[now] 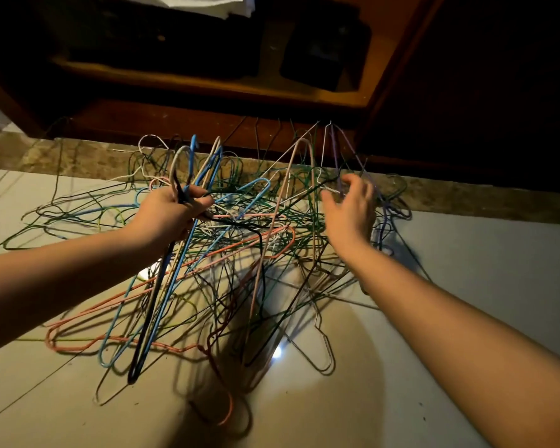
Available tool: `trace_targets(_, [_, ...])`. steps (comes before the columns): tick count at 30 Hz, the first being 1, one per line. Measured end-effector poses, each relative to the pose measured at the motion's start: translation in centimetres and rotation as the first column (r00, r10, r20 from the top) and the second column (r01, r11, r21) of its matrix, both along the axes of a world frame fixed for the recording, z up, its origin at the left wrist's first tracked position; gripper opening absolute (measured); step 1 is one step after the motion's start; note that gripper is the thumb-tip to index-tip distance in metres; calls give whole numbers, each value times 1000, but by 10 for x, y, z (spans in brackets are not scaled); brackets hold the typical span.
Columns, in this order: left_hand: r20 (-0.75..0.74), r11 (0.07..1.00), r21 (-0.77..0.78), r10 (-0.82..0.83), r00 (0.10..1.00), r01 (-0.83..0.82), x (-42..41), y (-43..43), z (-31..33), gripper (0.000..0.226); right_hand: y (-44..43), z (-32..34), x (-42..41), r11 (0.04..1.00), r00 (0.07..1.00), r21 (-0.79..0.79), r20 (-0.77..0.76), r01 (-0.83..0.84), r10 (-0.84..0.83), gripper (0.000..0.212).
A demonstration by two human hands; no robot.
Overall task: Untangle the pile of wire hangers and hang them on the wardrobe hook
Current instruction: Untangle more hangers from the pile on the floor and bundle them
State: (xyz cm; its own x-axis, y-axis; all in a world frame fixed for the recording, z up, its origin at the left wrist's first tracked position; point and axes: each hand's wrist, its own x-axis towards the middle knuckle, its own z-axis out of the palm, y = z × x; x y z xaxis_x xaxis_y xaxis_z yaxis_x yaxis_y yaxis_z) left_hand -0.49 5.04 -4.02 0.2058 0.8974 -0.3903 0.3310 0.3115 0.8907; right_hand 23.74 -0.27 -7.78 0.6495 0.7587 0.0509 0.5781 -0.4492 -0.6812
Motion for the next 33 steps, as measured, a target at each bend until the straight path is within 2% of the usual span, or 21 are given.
trace_targets(2, [3,1000,-8,-2,1000,2,0,-1,0,4,3,-1,17,998,992,27,-120,51,-47,36])
trace_targets(5, [0,1000,-19,3,1000,-3,2,-2,0,4,5,-1,27,998,986,53,-166,26,-17,35])
trace_targets(9, [-6,999,-29,14,1000,-14,5,-2,2,5,9,0,32,996,952,40,-300,76,-61,57])
trace_targets(11, [-8,1000,-27,13,1000,-13,5,-2,3,5,11,1,36,1000,981,12,-192,23,-20,56])
trace_targets(13, [-12,1000,-21,8,1000,-9,4,-2,3,6,13,4,41,996,992,-50,94,-76,81,47])
trace_targets(15, [-18,1000,-15,3,1000,-4,4,-1,3,6,17,9,43,971,915,-148,332,-189,229,35])
trace_targets(16, [-21,1000,-14,2,1000,-3,5,-1,3,6,20,12,42,953,880,-189,375,-236,292,30])
trace_targets(20, [-36,1000,-8,-20,999,20,5,-1,1,8,30,18,43,898,853,-243,298,-367,429,24])
trace_targets(23, [-43,1000,0,-30,999,30,6,-3,1,9,35,25,44,901,859,-227,287,-368,424,23])
trace_targets(28, [-45,999,4,-37,998,37,8,-2,2,9,41,33,46,800,780,-415,272,-434,564,24])
trace_targets(33, [-37,998,-12,-57,998,56,9,-2,3,8,41,32,42,771,746,-423,270,-475,608,22])
